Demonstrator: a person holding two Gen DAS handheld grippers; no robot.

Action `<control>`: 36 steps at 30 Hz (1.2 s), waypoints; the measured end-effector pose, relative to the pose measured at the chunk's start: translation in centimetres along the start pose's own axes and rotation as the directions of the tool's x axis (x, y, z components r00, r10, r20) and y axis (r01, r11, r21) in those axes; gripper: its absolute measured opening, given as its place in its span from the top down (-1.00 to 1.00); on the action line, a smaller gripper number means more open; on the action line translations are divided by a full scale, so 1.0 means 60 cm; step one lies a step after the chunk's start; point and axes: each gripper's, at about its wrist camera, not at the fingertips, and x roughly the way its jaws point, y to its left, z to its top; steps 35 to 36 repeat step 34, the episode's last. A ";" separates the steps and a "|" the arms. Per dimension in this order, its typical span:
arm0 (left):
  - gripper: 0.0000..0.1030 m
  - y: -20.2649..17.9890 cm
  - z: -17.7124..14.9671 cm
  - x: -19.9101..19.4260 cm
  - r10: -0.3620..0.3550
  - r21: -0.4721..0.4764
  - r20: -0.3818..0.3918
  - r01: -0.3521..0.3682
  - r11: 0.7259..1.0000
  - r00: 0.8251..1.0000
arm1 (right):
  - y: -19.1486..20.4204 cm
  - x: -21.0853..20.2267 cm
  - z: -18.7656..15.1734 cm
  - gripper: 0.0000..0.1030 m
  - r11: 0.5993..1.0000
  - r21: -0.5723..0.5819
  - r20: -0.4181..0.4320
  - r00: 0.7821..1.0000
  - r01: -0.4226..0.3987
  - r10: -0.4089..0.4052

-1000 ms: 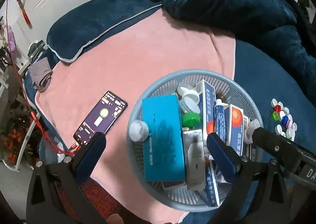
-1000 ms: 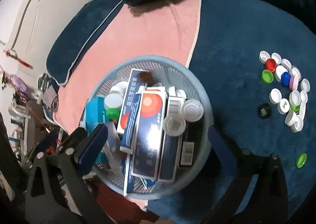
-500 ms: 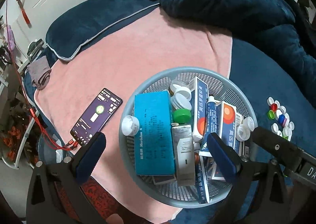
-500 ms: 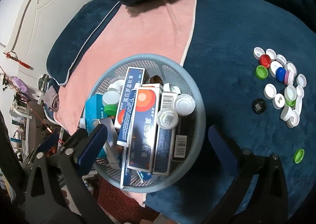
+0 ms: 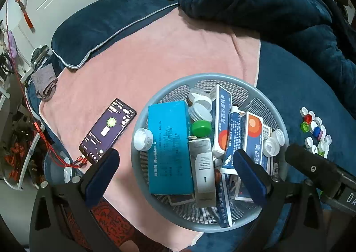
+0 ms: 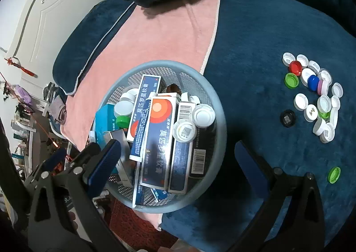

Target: Organize objects

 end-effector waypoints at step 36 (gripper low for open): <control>-0.98 -0.187 -0.034 -0.104 -0.081 0.168 0.098 0.064 0.984 0.992 | -0.161 -0.151 -0.028 -0.99 0.987 0.158 0.136 0.991 -0.007 -0.014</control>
